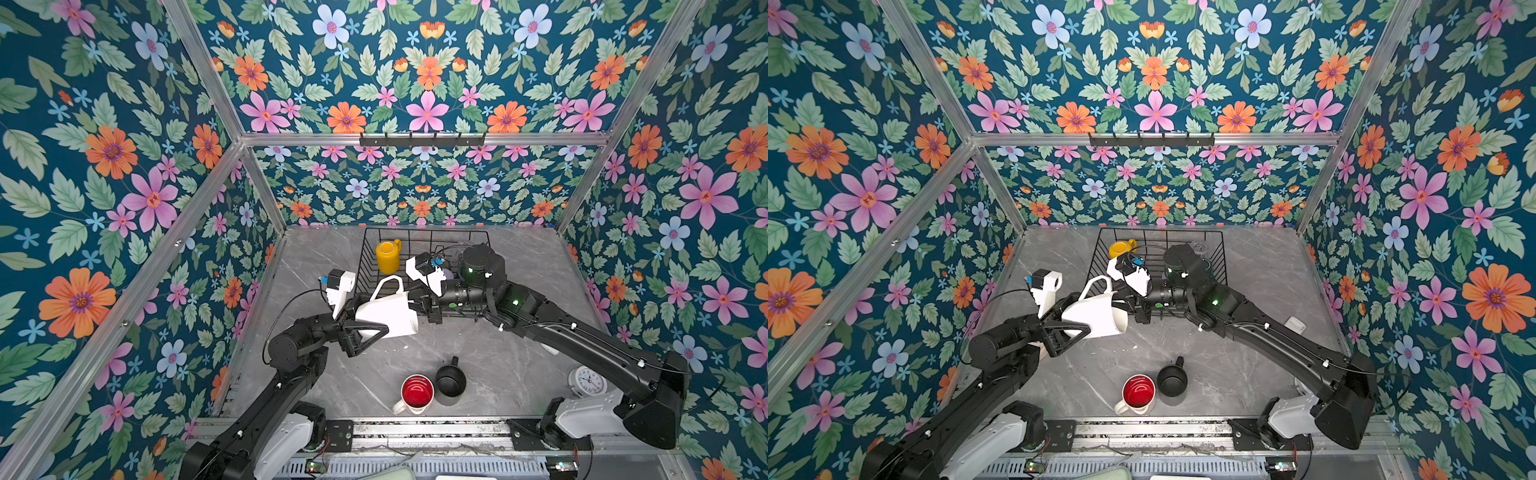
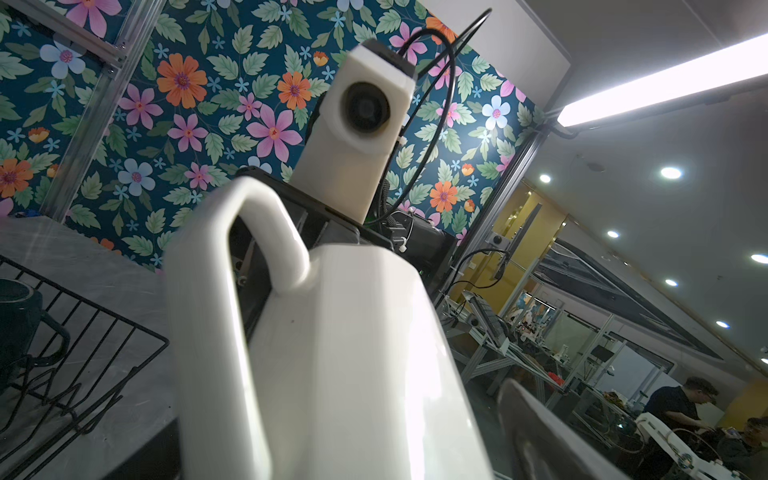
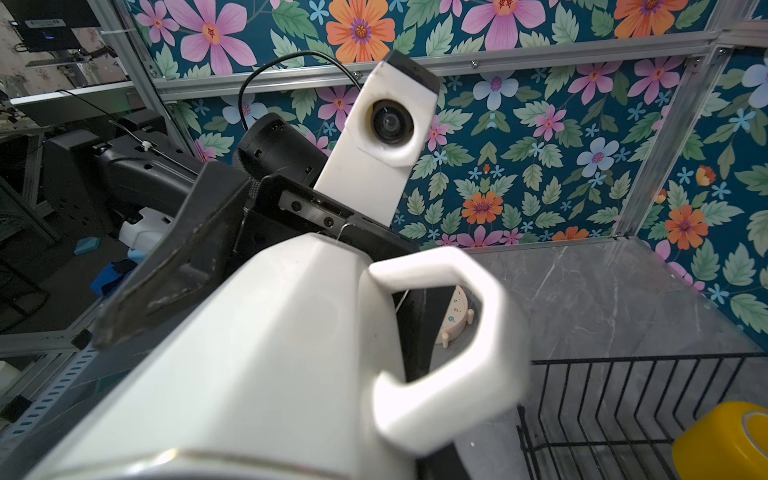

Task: Load the cups into the dish rack
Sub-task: 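Close the left gripper on the white mug's base while the right holds it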

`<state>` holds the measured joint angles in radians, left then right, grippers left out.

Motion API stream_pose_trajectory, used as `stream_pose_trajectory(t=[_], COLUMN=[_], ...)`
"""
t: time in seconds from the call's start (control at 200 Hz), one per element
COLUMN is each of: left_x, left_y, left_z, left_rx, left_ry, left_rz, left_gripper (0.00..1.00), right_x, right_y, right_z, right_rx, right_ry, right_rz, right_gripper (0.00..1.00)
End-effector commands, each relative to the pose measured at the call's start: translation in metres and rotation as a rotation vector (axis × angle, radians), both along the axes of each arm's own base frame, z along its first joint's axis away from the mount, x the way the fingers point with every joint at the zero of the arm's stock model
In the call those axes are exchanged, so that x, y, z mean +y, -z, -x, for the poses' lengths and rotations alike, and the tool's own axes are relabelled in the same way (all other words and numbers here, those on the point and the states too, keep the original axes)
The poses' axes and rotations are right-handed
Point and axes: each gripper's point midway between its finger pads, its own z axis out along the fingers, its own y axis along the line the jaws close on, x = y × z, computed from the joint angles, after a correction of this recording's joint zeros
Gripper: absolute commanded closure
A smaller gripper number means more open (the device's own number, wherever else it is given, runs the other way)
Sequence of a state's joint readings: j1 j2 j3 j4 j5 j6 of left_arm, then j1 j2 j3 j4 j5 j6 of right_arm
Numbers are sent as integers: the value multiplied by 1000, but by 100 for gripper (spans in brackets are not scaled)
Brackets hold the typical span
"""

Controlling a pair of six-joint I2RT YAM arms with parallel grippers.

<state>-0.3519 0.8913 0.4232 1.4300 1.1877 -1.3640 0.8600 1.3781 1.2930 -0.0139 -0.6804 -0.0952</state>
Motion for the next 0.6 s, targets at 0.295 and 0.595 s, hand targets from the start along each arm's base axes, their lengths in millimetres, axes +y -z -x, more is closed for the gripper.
stream_pose_trajectory(t=[0.295,0.595], left_x=[2,2], left_y=[-1,0], left_z=[20,21], left_rx=[-98,-101], left_ry=[42,49], left_rz=[-8,-16], left_gripper=[1,15], right_x=[9,14], right_y=[-13,-9], right_z=[-10,-13], right_rx=[33,51], right_ry=[31,36], right_rz=[-41,-23], right_gripper=[100,100])
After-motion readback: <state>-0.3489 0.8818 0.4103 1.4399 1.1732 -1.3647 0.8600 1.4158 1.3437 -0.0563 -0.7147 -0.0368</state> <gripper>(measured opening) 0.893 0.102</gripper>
